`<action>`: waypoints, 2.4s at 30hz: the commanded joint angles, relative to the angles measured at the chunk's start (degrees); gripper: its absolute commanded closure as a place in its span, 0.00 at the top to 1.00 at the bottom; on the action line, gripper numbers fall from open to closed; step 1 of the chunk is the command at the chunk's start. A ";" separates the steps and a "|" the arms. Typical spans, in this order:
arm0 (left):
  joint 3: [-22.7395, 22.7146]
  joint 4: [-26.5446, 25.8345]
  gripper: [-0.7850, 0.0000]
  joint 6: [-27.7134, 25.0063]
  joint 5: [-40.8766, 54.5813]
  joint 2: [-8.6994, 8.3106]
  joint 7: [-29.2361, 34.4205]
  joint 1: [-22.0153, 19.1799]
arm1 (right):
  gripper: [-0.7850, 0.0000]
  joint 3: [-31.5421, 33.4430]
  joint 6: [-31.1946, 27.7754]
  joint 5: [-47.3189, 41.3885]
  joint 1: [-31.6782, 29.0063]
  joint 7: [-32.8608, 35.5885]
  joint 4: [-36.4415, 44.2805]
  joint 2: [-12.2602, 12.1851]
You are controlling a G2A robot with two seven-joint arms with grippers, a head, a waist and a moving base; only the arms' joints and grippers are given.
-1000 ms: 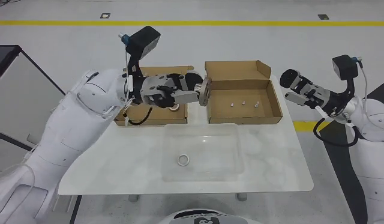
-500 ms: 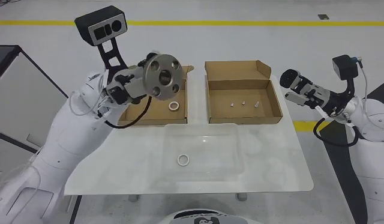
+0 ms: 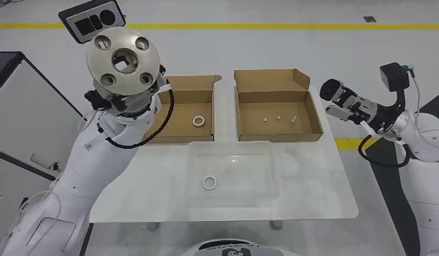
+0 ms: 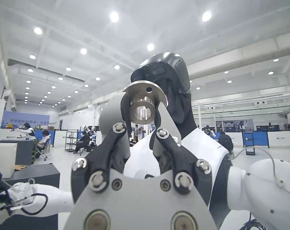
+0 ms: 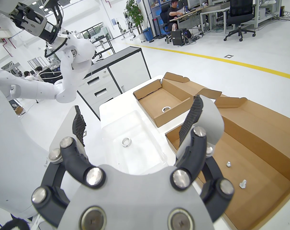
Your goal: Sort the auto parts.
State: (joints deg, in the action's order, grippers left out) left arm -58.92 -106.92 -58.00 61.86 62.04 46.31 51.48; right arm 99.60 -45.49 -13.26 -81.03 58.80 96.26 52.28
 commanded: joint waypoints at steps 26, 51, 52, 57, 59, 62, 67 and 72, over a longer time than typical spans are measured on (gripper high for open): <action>1.37 4.97 0.00 0.00 -15.34 -0.74 -0.01 -1.21 | 1.00 0.00 0.00 0.00 0.00 0.00 0.00 0.00; -0.45 5.18 0.00 0.52 -20.62 -0.86 0.51 -0.61 | 1.00 0.00 0.00 0.00 0.00 0.00 0.00 0.00; -0.19 5.16 0.00 0.47 -22.06 -1.15 0.46 -0.75 | 1.00 0.00 0.00 0.00 0.00 0.00 0.00 0.00; 1.07 4.39 0.00 0.00 -24.21 -2.34 -0.02 -1.56 | 1.00 0.00 0.00 0.00 0.00 0.00 0.00 0.00; 1.43 3.83 0.00 0.00 -22.28 -2.56 -0.02 -1.68 | 1.00 0.00 0.00 0.00 0.00 0.00 0.00 0.00; 2.00 2.59 0.00 0.00 -15.92 -2.53 -0.02 -1.55 | 1.00 0.00 0.00 0.00 0.00 0.00 0.00 0.00; 1.20 0.71 0.00 0.00 -5.82 -1.70 -0.01 -1.04 | 1.00 0.00 0.00 0.00 0.00 0.00 0.00 0.00; 0.35 -0.23 0.00 0.00 -1.78 -0.55 0.00 -0.28 | 1.00 0.00 0.00 0.00 0.00 0.00 0.00 0.00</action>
State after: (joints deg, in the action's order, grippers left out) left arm -58.47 -107.08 -58.00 59.83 61.32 46.31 51.14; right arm 99.60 -45.49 -13.26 -81.03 58.80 96.26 52.28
